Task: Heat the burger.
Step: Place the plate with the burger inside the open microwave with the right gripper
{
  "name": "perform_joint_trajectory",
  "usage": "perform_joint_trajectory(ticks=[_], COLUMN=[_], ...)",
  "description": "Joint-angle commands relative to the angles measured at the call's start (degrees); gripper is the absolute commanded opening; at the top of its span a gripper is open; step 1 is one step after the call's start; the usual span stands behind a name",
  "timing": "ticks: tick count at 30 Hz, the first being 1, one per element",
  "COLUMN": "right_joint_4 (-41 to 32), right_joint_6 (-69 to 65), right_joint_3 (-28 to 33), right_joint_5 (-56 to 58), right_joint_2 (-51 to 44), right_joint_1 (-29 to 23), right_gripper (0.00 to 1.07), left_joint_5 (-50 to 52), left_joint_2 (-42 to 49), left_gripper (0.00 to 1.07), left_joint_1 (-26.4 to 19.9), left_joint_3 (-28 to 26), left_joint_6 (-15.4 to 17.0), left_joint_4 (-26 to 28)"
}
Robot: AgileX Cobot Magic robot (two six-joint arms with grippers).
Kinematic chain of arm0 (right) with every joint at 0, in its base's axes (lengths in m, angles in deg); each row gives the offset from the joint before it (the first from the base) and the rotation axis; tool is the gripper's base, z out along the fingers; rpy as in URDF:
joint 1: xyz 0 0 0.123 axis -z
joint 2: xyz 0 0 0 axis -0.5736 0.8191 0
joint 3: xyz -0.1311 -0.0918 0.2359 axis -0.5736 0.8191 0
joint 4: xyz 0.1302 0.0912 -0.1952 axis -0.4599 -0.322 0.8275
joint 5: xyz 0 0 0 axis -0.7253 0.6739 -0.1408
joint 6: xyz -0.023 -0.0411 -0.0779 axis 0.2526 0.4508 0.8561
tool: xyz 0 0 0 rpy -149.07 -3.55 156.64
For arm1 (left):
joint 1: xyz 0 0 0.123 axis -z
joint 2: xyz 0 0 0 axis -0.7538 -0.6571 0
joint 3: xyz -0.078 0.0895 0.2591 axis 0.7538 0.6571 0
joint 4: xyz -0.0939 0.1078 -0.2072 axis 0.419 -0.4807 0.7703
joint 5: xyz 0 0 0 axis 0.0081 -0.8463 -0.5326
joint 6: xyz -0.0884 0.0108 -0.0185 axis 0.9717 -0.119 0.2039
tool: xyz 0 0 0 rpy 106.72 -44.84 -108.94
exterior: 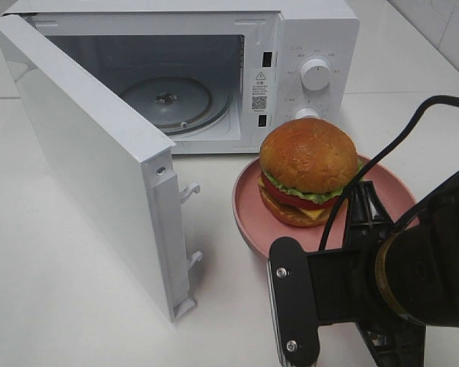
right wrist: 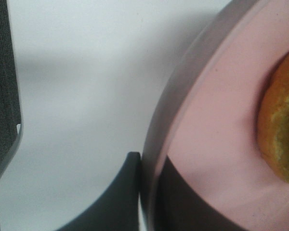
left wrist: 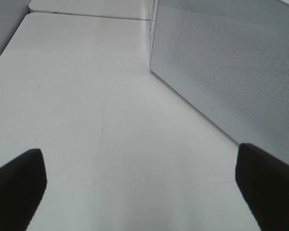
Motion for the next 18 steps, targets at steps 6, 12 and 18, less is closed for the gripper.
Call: perform_joint_trajectory(ticks=[6,12,18], right_joint_4=[4.13,2.81,0.63], right_joint_6=[5.67,9.45,18.91], right_joint_3=[0.06,0.06,0.00], right_joint_5=[-3.15,-7.16,-12.03], right_joint_2=[-0.29,-0.69,-0.69], right_joint_1=[0.00,3.15,7.91], right_gripper=[0.00,0.00,0.00], left_joint_5=[0.00,0.00,0.00], left_joint_2=[0.92,0.92,0.92], left_gripper=[1.00,1.00,1.00], left_joint_1=[-0.23,-0.23,-0.23], left_joint_3=[-0.06,-0.06,-0.06], left_joint_6=[0.17,0.17,0.17], left_joint_4=[0.34,0.34,0.34])
